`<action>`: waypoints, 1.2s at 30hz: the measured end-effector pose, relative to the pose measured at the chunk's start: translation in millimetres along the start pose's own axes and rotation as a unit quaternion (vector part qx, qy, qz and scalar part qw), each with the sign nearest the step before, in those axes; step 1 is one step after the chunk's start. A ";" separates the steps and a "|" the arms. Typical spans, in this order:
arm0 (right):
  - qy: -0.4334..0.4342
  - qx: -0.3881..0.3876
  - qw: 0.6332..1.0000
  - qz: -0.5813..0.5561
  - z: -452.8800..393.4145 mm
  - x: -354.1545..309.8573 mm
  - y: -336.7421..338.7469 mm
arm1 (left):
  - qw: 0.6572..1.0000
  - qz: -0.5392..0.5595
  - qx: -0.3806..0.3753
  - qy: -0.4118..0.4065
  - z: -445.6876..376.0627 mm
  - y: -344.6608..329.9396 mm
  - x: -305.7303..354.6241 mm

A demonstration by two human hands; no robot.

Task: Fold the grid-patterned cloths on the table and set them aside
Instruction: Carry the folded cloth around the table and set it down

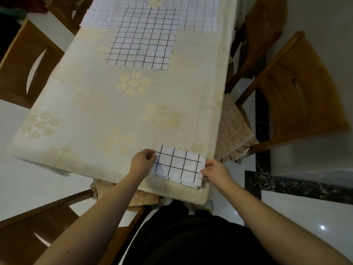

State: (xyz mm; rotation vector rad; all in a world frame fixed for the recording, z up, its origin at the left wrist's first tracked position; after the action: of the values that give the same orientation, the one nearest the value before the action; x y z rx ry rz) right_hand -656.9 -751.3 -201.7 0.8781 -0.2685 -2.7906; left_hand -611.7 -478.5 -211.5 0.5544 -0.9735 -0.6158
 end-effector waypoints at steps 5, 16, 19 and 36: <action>0.062 0.143 0.967 0.202 9.4 -4.5 6.7 | 0.985 -0.107 0.073 -0.115 -1.5 3.9 -3.1; 0.238 0.126 0.840 0.472 -21.4 -18.9 -103.2 | 0.826 -0.335 -0.072 -0.448 -8.7 -47.4 -13.6; 0.214 0.123 0.834 0.494 -25.7 -4.9 -99.2 | 0.831 -0.335 -0.085 -0.435 -10.6 -48.5 -17.5; 0.190 0.098 0.826 0.522 -19.8 18.9 -54.7 | 0.837 -0.390 -0.110 -0.368 -12.7 -16.2 -33.4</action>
State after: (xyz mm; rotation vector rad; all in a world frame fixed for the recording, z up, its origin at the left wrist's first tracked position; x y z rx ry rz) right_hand -668.1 -705.5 -240.7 0.9106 -0.7135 -1.5567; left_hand -618.3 -464.6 -247.6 0.5006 -1.3602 -1.7510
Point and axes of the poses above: each hand's wrist, its own z-axis away from the middle knuckle, its own y-axis out of the back of the hand, x = y × z, the point moved 3 cm from there along -z, towards the middle knuckle, and after that the axes turned 3 degrees about -y, right-handed, at the moved point
